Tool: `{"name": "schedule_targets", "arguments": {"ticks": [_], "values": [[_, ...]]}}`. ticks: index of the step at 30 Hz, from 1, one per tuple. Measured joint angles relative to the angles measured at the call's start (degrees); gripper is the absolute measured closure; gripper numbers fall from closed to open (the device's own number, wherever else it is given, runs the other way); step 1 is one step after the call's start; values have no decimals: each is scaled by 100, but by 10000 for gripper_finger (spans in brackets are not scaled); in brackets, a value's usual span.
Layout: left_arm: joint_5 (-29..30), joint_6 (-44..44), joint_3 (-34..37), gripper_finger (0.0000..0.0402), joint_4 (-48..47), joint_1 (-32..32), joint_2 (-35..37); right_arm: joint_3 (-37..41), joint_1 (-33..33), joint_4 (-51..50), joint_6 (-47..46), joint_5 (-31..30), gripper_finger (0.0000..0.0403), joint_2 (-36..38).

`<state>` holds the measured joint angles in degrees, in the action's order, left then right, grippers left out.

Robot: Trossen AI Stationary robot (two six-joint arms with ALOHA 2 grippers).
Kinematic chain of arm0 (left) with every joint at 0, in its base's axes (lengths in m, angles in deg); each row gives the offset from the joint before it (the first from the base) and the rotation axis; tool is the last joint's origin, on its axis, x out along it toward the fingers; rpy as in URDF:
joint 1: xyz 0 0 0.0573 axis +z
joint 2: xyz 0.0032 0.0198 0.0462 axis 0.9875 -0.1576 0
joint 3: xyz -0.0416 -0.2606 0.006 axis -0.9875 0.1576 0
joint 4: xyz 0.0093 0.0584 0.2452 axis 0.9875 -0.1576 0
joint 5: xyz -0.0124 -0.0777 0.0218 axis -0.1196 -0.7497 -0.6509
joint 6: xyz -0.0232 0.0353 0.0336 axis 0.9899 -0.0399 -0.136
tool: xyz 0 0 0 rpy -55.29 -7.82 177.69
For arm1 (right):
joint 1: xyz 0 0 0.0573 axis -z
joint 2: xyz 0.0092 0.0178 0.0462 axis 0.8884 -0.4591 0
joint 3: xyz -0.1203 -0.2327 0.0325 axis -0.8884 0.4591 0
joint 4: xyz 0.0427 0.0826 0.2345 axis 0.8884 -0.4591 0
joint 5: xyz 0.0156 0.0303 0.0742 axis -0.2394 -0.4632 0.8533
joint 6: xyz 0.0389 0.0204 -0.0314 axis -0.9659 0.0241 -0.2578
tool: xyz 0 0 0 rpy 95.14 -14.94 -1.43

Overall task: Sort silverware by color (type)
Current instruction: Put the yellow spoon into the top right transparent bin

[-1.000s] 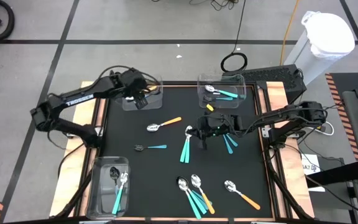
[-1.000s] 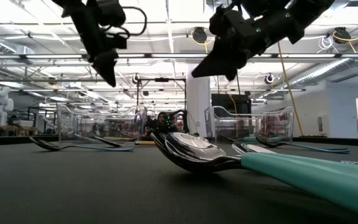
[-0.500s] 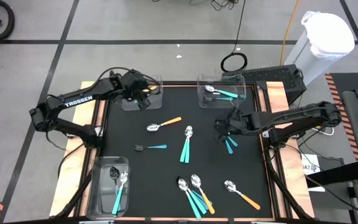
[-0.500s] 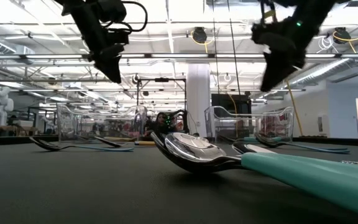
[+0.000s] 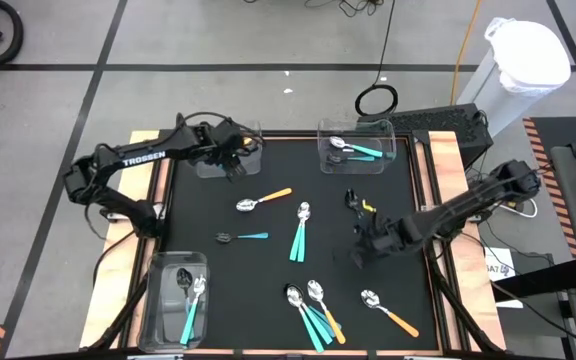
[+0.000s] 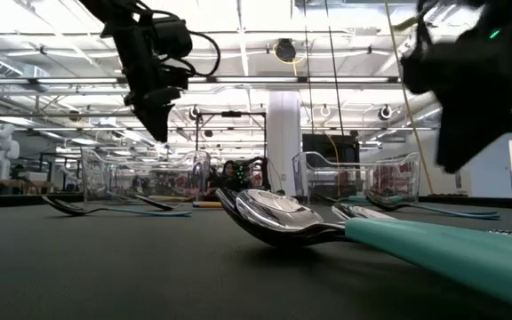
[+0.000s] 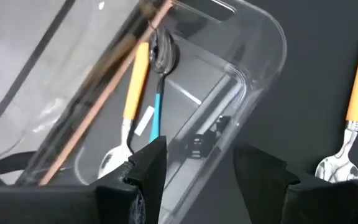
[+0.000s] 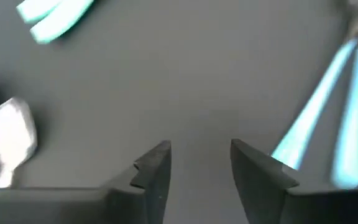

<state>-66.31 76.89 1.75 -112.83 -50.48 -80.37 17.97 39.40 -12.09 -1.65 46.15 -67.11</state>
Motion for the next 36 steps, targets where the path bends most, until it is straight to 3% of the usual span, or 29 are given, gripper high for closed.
{"name": "schedule_targets", "arguments": {"ticks": [8, 15, 23, 29, 33, 36], "values": [[-474, 34, 0, 221, 170, -310, -126, -608, -1497, -226, -1395, 589, 300, -605], [-485, 337, 0, 221, 775, -1135, -124, -1637, -2298, -1486, -2190, 1287, 314, -1582], [-501, 460, 31, 221, 1694, -2028, -124, -2155, -2618, -1502, -1993, 1742, 266, -2422], [-812, 615, 902, 221, 3731, -2483, -21, -2160, -2707, -1561, -2070, 1892, 234, -2925], [-797, 959, 1233, 221, 4029, -2627, -1, -2177, -2707, -1543, -1954, 1897, 241, -3024], [-690, 1126, 1333, 221, 4025, -2803, 5, -2171, -2707, -1544, -1749, 1888, 273, -3012]]}}
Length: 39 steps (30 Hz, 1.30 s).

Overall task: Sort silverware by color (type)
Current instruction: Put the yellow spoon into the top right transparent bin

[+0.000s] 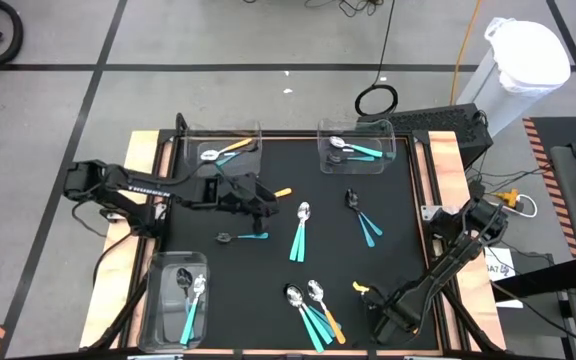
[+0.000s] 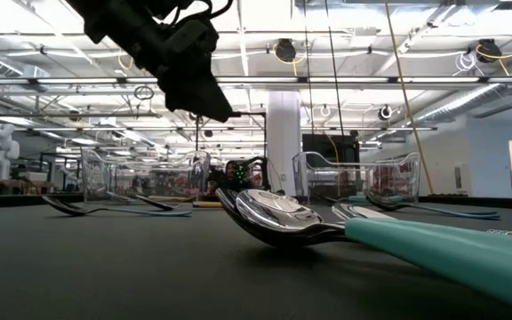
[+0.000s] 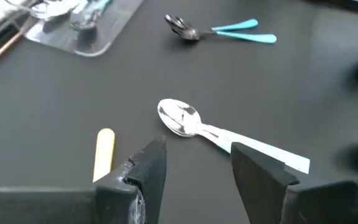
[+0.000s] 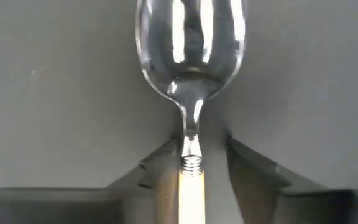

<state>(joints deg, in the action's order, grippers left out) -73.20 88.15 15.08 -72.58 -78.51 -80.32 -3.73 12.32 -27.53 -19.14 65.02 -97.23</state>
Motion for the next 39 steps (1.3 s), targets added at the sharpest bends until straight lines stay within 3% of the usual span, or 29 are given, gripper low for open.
{"name": "schedule_targets", "arguments": {"ticks": [6, 13, 25, 29, 32, 36, 39], "values": [[729, 278, 336, 221, 644, -473, 1, 24, 96, 27, 333, -153, 387, 145], [790, 534, 1348, 221, 2371, -611, -2, 33, 533, -113, 1367, -776, 399, 444], [960, 544, 1388, 221, 1684, -637, 294, 28, 2384, -682, 3966, -2694, 402, 1684], [1248, 687, 1395, 221, 869, -675, 737, 28, 2865, -718, 4473, -2630, 402, 1949], [1643, 707, 1394, 221, 380, -813, 1076, 44, 3061, -679, 4703, -2029, 395, 1905], [2184, 831, 1474, 221, 357, -1048, 1369, 390, 3049, -257, 4707, -1228, 351, 1664], [2339, 838, 1691, 221, 652, -1190, 1448, 719, 2971, 193, 4661, -969, 304, 1540]]}}
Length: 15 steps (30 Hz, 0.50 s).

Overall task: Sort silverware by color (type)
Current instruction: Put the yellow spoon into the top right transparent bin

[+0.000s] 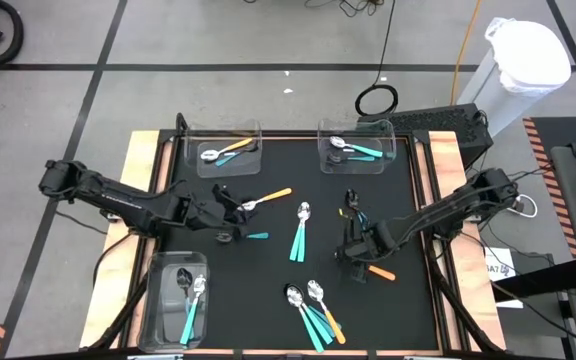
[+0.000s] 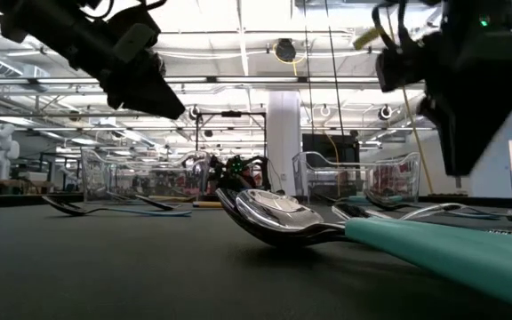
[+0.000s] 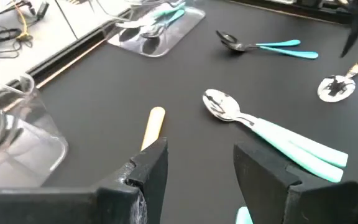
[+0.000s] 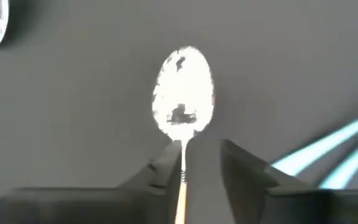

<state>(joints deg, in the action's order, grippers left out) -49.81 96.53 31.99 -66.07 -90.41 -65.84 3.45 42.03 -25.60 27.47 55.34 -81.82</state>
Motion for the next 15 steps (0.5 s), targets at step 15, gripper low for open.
{"name": "schedule_targets", "arguments": {"ticks": [15], "values": [[237, 296, 58, 221, 80, -484, -11, 910, -119, 1399, -117, 271, 273, -105]]}}
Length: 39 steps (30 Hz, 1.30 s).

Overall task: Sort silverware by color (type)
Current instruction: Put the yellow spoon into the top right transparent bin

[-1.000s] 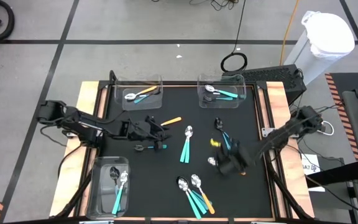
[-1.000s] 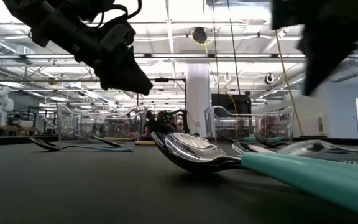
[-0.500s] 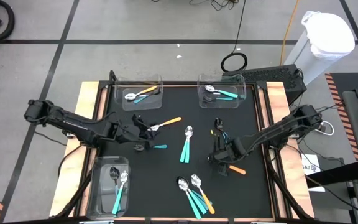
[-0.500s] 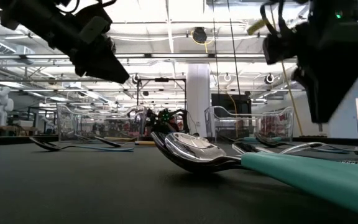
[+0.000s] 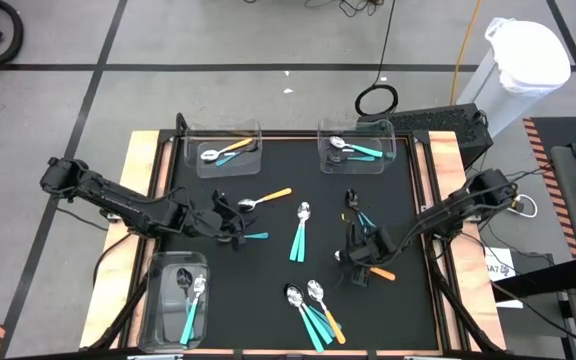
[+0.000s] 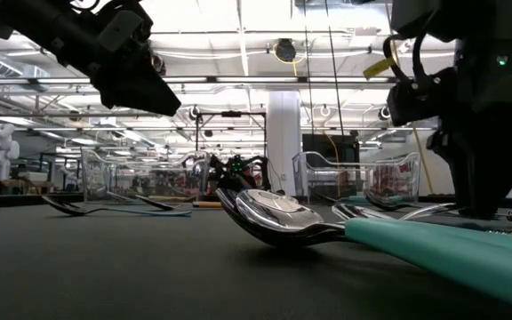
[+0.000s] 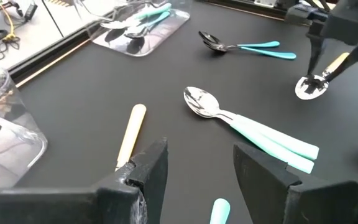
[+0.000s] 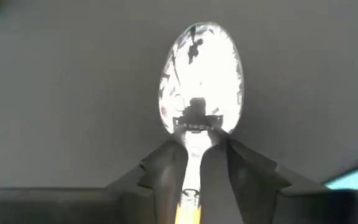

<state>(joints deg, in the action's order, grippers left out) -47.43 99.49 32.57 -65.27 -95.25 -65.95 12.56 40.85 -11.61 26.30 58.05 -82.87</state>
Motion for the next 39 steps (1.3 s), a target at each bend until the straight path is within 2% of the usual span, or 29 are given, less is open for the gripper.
{"name": "schedule_targets", "arguments": {"ticks": [5, 9, 13, 17, 21, 27, 33, 39], "values": [[25, 0, 0, 221, 30, 4, 2, 15, 65, 72, -1, -39, 324, -197], [24, -2, 0, 221, 39, 4, 1, 18, 109, 50, 24, -35, 388, -214], [25, -5, -2, 221, 40, 4, 0, -143, 123, -235, 201, -24, 396, -49], [112, -58, -2, 221, 56, 4, 2, -669, 285, -766, 752, -113, 402, 253], [127, -178, -2, 221, 202, 4, 2, -1334, 632, -1519, 1470, -750, 403, 425], [127, -307, -4, 221, 301, 4, 2, -2346, 1637, -2183, 3032, -1998, 403, 496], [127, -312, -4, 221, 276, 4, 2, -2639, 3158, -1753, 4758, -2019, 403, 497], [123, -306, -4, 221, 231, -19, 2, -2639, 4778, -1487, 5832, -1937, 403, 409]]}}
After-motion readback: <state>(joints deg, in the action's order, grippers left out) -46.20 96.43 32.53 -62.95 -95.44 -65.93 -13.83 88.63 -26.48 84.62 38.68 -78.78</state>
